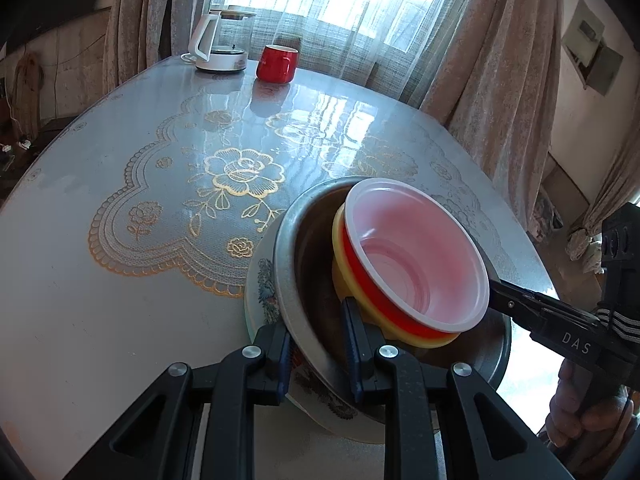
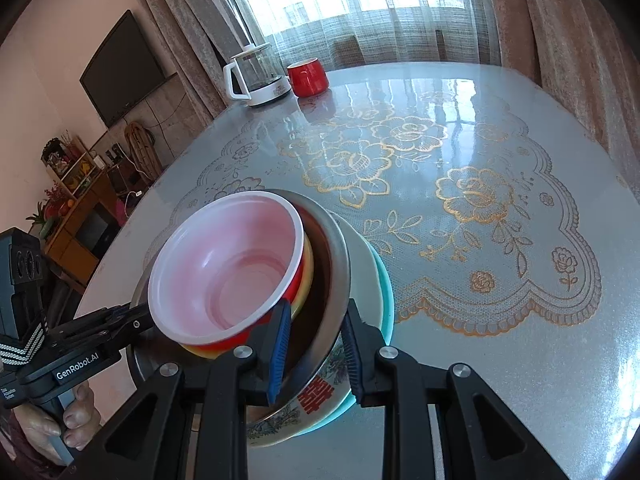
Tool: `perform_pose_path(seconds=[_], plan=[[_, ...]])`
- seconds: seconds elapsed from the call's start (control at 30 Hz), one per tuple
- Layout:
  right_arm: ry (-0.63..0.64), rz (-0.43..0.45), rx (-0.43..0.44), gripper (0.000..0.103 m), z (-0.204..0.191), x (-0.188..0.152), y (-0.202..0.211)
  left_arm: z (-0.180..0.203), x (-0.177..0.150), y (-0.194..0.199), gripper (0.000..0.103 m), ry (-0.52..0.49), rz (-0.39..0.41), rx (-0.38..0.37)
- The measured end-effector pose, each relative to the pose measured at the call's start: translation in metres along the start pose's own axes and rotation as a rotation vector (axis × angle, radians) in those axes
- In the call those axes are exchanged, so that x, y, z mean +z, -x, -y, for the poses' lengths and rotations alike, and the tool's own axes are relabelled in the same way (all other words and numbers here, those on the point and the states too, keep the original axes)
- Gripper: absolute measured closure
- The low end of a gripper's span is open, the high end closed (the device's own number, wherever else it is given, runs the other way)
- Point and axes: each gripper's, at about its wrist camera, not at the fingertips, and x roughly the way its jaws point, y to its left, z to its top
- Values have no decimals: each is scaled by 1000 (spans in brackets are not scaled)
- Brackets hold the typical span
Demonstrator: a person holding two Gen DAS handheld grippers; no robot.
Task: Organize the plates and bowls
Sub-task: 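Lower the steel bowl onto the floral plate stack with both tools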
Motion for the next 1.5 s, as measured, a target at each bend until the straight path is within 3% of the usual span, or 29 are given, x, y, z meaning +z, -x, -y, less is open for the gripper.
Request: perform_pose_path(seconds=[0.4, 0.73, 0.87, 0.97, 1.07, 1.5], plan=[[-67, 0, 66, 75, 10, -9, 4, -3, 1, 3, 81, 25, 10, -15], [-105, 13, 89, 75, 11, -15, 12, -17, 1, 22, 80, 63, 80, -1], [-105, 17, 83, 75, 12, -18, 10, -12, 0, 22, 80, 40, 83, 21], [-77, 43, 66, 82, 7, -18, 12, -7, -1, 18, 84, 25, 75, 18], [-53, 65, 18, 83, 6, -16, 12, -2, -2, 16, 83, 11, 80, 25], [-59, 59, 21, 84, 9, -14, 11, 3, -3, 15, 83, 9, 79, 61]])
